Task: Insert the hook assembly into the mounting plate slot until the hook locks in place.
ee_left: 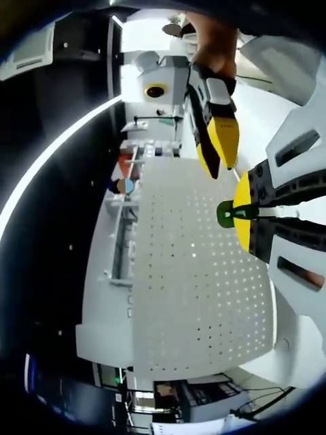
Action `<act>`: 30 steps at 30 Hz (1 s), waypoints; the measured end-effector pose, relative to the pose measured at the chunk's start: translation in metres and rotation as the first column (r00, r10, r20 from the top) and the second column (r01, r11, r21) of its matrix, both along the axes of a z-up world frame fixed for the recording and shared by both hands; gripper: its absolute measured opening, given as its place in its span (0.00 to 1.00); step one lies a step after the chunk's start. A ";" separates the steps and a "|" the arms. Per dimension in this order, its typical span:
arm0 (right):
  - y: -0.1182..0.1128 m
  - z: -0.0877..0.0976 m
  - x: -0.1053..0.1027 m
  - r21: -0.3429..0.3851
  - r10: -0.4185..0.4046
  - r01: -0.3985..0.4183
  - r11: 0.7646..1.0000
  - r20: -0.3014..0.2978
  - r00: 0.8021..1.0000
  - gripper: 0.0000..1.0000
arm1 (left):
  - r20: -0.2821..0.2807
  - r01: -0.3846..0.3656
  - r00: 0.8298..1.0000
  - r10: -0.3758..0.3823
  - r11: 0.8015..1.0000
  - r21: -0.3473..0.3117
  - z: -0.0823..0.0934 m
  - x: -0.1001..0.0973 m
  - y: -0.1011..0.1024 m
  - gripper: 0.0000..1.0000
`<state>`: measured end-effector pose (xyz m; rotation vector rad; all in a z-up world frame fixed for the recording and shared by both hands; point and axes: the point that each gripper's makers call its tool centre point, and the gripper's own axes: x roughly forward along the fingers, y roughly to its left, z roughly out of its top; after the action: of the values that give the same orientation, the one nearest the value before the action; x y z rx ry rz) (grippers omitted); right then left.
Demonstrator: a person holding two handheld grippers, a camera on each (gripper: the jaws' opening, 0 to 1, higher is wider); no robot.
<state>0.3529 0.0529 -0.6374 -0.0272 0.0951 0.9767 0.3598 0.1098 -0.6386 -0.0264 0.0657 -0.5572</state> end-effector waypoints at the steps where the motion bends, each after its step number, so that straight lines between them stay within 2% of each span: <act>1: -0.002 -0.001 -0.001 -0.006 0.000 0.000 1.000 -0.002 1.000 0.27 | 0.001 -0.005 1.000 0.005 1.000 0.002 0.000 0.001 0.002 0.03; 7: -0.022 -0.016 -0.004 -0.075 -0.032 0.032 0.997 0.011 0.999 0.36 | 0.004 -0.036 0.999 0.036 0.999 0.003 0.003 0.006 0.014 0.03; 10: -0.035 -0.024 -0.004 -0.088 -0.054 0.054 0.995 -0.002 0.999 0.39 | 0.007 -0.052 0.999 0.052 0.999 0.001 0.005 0.009 0.020 0.03; 20: -0.066 -0.026 -0.001 -0.060 -0.133 0.132 0.989 -0.021 0.991 0.50 | 0.050 -0.101 0.994 0.099 0.995 0.021 0.026 0.029 0.040 0.03; 30: -0.071 -0.034 -0.005 -0.067 -0.147 0.145 0.987 -0.034 0.989 0.51 | 0.110 -0.161 0.981 0.158 0.987 0.018 0.056 0.058 0.060 0.03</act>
<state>0.3478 -0.0178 -0.6713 -0.0602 0.1619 0.8274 0.4183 0.1694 -0.5826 0.0243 -0.0342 -0.3966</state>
